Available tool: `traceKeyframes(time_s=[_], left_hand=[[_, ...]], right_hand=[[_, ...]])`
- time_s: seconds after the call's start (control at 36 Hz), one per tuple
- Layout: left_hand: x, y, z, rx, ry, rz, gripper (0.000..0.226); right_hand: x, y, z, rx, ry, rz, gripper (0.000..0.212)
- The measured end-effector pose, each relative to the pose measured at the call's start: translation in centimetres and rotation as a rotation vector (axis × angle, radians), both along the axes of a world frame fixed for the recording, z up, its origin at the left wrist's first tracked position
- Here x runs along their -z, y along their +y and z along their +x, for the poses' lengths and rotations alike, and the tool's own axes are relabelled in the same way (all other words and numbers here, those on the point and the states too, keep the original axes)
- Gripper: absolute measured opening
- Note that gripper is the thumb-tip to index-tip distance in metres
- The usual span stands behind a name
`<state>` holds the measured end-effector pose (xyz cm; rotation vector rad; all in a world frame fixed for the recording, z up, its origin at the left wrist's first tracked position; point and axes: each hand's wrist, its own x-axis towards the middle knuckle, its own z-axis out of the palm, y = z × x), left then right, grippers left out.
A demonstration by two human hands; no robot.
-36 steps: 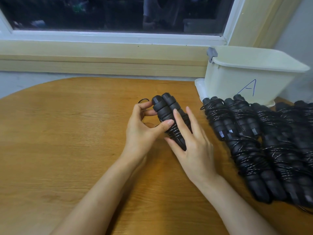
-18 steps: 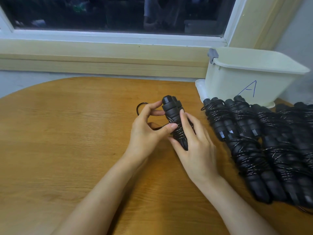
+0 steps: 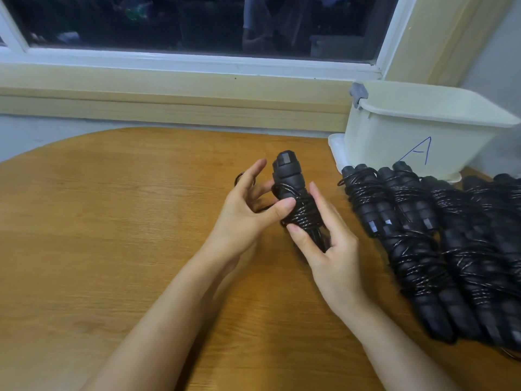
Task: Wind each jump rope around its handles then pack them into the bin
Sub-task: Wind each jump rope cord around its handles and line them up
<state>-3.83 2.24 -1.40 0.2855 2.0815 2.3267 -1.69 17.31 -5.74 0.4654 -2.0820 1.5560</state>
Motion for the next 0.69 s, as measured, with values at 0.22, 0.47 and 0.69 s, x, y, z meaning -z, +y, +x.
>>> traceKeyframes(time_s=[0.22,0.47,0.69], left_hand=[[0.14,-0.09,-0.14,-0.087,0.004,-0.01,0.09],[0.35,0.66,-0.05,-0.225,0.028,-0.088,0.074],[0.16,0.28,-0.13,-0.226,0.031,-0.125,0.071]], right_hand=[[0.28,-0.12,-0.01,-0.112,-0.097,0.013,0.066],[0.58,-0.44,-0.17,-0.036,-0.078,0.122,0.079],[0.24,-0.01,-0.25,-0.095,-0.123,0.044,0.075]])
